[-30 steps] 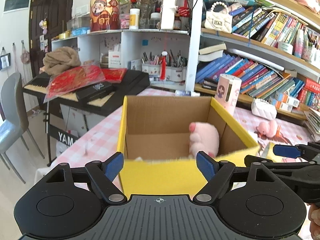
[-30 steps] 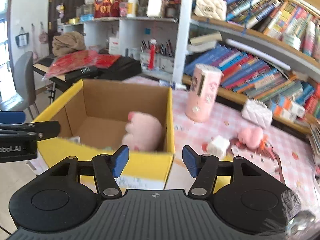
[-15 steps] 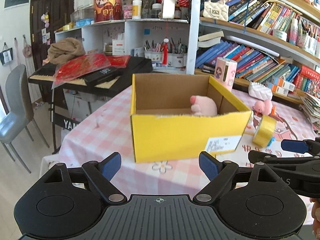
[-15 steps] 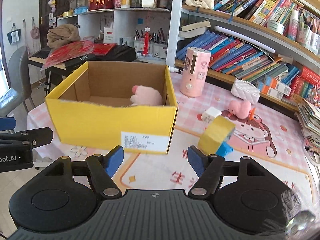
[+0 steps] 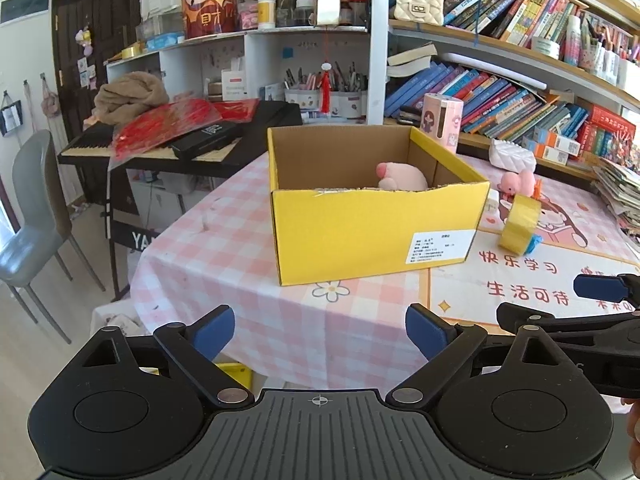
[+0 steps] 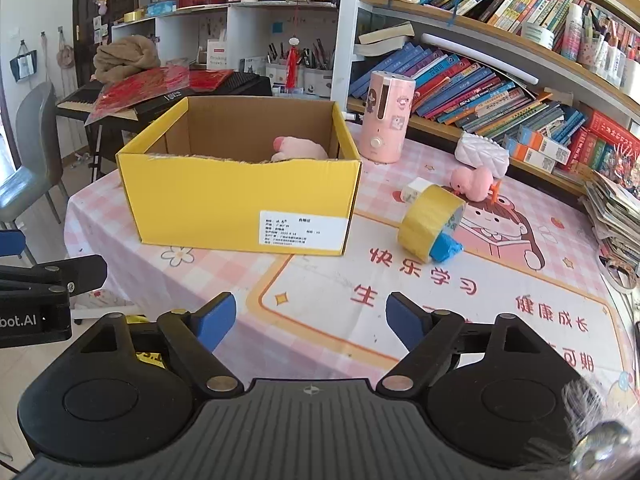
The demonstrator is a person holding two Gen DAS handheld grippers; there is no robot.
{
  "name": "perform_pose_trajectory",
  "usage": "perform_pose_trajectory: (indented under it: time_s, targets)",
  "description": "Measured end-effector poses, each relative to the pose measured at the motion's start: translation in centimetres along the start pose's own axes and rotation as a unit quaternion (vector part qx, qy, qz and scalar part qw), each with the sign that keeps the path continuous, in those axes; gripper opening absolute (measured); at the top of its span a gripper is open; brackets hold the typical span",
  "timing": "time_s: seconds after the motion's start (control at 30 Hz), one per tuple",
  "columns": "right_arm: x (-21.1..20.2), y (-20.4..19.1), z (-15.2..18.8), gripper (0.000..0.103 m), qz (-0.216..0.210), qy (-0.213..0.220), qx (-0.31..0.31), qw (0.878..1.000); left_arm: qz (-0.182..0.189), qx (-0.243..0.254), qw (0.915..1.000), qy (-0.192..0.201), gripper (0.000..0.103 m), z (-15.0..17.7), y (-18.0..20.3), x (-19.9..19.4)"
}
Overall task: Organize objects
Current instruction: 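Move both tools toward the yellow tape roll and the blue object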
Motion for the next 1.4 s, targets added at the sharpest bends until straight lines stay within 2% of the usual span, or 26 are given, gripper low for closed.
perform_pose_trajectory:
  time_s: [0.57,1.2,1.4]
  targets:
    - [-1.7,2.0,2.3,0.085,0.041,-0.016,0.024,0.999,0.039,0.023,0.9989,-0.014,0.095,0.9,2.0,0.2]
    - [-0.6,8.2,3.5,0.091,0.105,-0.038,0.072,0.991,0.101,0.075,0.9915,-0.034,0.095,-0.2,8.1,3.5]
    - [0.4,10.6,3.2,0.093,0.119,-0.044,0.087,0.988,0.110,0.081,0.9902,-0.030,0.095,-1.3,9.9,4.7]
Point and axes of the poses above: each gripper's, at about its wrist camera, not at the fingertips, and x roughly the way its jaws point, y to its right, z to its underside, the point moved 6 cm from there along x, roughly the way its jaws point, and after that the axes turned 12 degrees about z, right-handed, at the moved point
